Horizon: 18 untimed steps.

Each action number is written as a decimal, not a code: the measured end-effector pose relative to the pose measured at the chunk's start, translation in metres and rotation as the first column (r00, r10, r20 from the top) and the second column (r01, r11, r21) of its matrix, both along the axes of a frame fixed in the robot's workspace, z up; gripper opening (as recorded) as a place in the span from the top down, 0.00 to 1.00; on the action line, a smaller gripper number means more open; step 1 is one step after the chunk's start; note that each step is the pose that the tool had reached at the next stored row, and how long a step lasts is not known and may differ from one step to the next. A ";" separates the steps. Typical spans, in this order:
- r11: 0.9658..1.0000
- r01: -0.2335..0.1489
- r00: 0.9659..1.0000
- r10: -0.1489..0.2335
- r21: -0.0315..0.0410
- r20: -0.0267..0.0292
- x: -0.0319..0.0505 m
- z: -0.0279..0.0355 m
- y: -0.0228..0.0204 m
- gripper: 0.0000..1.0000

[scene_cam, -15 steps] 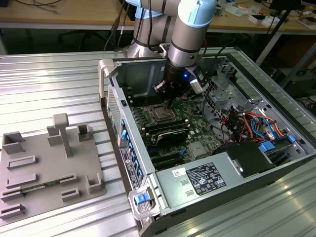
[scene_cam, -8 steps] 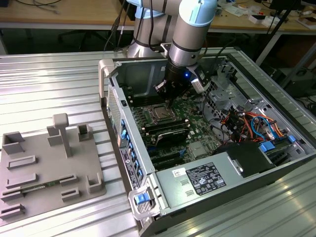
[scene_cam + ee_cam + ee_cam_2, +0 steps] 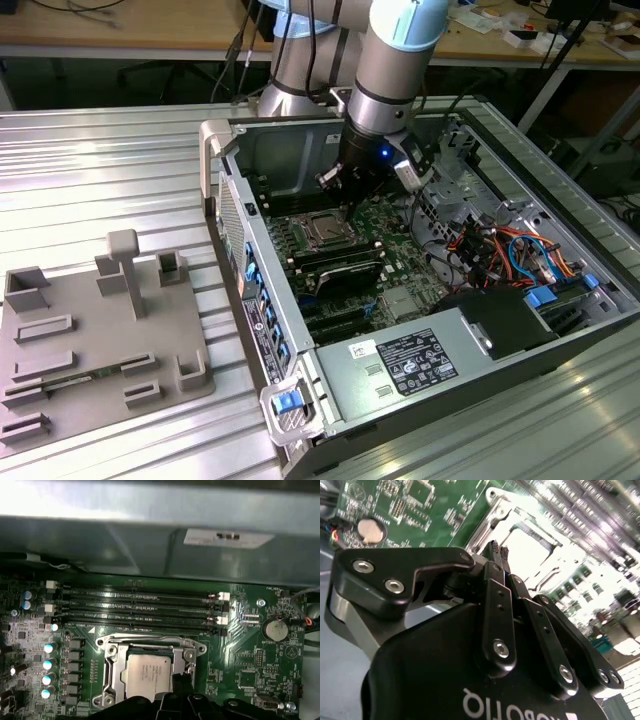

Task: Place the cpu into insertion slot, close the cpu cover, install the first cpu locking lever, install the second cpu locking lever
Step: 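Install the second cpu locking lever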

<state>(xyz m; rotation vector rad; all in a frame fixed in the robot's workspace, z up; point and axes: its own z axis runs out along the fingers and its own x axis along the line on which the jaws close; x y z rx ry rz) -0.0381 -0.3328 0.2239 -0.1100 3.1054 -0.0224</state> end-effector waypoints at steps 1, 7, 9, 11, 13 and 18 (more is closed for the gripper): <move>1.000 0.000 1.000 0.000 0.000 0.000 0.0000 0.0001 -0.0031 0.89; 1.000 0.000 1.000 0.000 0.000 0.000 0.0007 0.0012 -0.0186 0.89; 1.000 0.000 1.000 0.000 0.000 0.000 0.0011 0.0018 -0.0228 0.89; 1.000 0.000 1.000 0.000 0.000 0.000 0.0012 0.0026 -0.0274 0.89; 1.000 0.000 1.000 0.000 0.000 0.000 0.0012 0.0038 -0.0302 0.89; 1.000 0.000 1.000 0.000 0.000 0.000 0.0012 0.0091 -0.0363 0.89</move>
